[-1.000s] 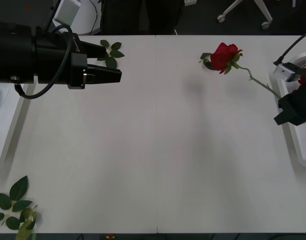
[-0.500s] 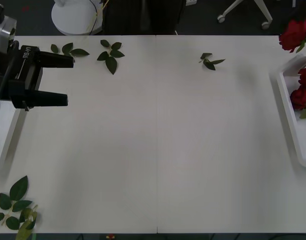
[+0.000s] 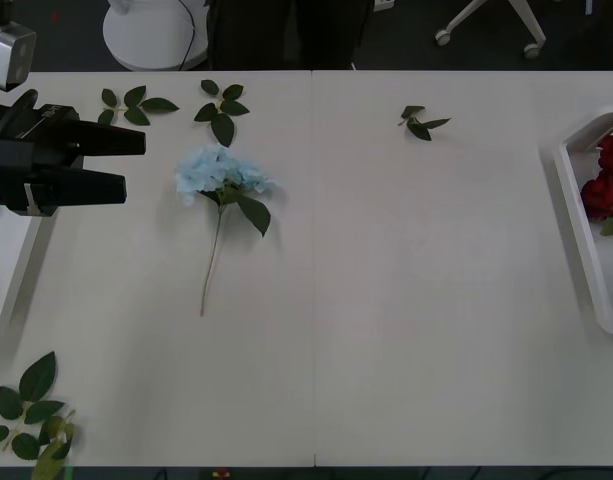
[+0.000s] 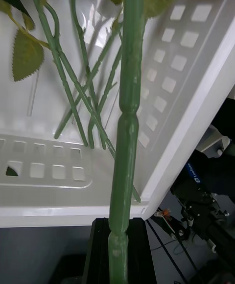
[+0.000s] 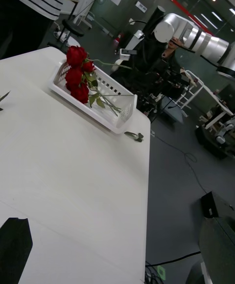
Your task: Place the red flowers into the right box and the blue flowers into the left box. If a person shows an open palm, hand one flower to the person first, then continue sorting.
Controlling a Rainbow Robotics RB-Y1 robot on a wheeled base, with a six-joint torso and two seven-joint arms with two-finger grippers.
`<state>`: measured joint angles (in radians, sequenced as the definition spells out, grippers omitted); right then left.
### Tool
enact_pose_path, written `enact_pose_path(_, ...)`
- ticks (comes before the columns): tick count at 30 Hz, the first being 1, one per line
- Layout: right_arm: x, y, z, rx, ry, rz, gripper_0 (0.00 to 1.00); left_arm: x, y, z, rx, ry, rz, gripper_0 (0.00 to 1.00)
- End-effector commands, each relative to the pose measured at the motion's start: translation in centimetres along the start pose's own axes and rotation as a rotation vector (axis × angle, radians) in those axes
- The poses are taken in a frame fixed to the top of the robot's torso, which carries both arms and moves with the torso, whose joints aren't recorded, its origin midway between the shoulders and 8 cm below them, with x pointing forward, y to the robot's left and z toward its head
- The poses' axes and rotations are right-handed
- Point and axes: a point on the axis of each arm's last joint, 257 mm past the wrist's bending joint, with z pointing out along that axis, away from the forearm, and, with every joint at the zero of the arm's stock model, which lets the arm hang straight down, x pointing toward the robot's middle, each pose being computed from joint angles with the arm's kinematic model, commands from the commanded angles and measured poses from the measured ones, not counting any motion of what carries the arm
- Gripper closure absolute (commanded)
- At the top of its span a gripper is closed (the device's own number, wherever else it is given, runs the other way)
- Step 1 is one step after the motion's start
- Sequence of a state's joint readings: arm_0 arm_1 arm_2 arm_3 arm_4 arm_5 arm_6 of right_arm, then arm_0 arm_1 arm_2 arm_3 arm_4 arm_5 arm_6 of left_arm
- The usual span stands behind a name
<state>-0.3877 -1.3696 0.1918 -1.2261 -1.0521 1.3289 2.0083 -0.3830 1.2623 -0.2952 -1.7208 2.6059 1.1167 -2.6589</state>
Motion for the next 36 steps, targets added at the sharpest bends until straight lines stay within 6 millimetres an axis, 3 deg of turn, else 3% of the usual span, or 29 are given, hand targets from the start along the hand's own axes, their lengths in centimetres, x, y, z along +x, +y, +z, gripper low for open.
enact_pose_path(1, 0.6, -0.4, 2.5, 0.006, -0.008, 0.063, 1.0, -0.1, -0.5, -0.3, -0.002, 0.019, 0.051, 0.0)
enact_pose_path(4, 0.5, 0.1, 3.7, 0.007, -0.013, 0.069, 1.0, -0.1, -0.5, -0.3, -0.002, 0.019, 0.051, 0.0)
enact_pose_path(10, 0.4, -0.8, 5.8, 0.081, -0.024, 0.054, 1.0, -0.1, -0.4, -0.3, -0.005, 0.018, 0.051, 0.0)
enact_pose_path(14, 0.3, -0.7, 5.9, 0.082, -0.03, 0.055, 0.97, -0.1, -0.4, -0.3, -0.005, 0.018, 0.051, 0.0)
enact_pose_path(15, 0.3, -0.7, 6.0, 0.083, -0.028, 0.055, 0.92, -0.1, -0.4, -0.3, -0.005, 0.018, 0.051, 0.0)
enact_pose_path(18, 0.2, -0.8, 6.0, 0.089, -0.032, 0.058, 0.48, -0.1, -0.4, -0.3, -0.005, 0.018, 0.051, 0.0)
enact_pose_path(20, 0.2, -0.9, 6.0, 0.089, -0.034, 0.06, 0.27, -0.1, -0.4, -0.3, -0.005, 0.018, 0.051, 0.0)
enact_pose_path(24, 0.1, -1.2, 5.6, 0.088, -0.043, 0.062, 0.05, -0.1, -0.4, -0.3, -0.005, 0.018, 0.051, 0.0)
enact_pose_path(26, 0.0, -1.2, 5.3, 0.077, -0.051, 0.069, 0.0, -0.1, -0.4, -0.3, -0.005, 0.018, 0.051, 0.0)
enact_pose_path(31, -1.0, -1.4, 3.9, 0.039, -0.097, 0.089, 0.0, -0.1, -0.4, -0.3, -0.005, 0.018, 0.051, 0.0)
enact_pose_path(36, -4.3, -0.1, 0.9, -0.048, -0.204, 0.11, 0.0, -0.1, -0.4, -0.3, -0.005, 0.018, 0.051, 0.0)
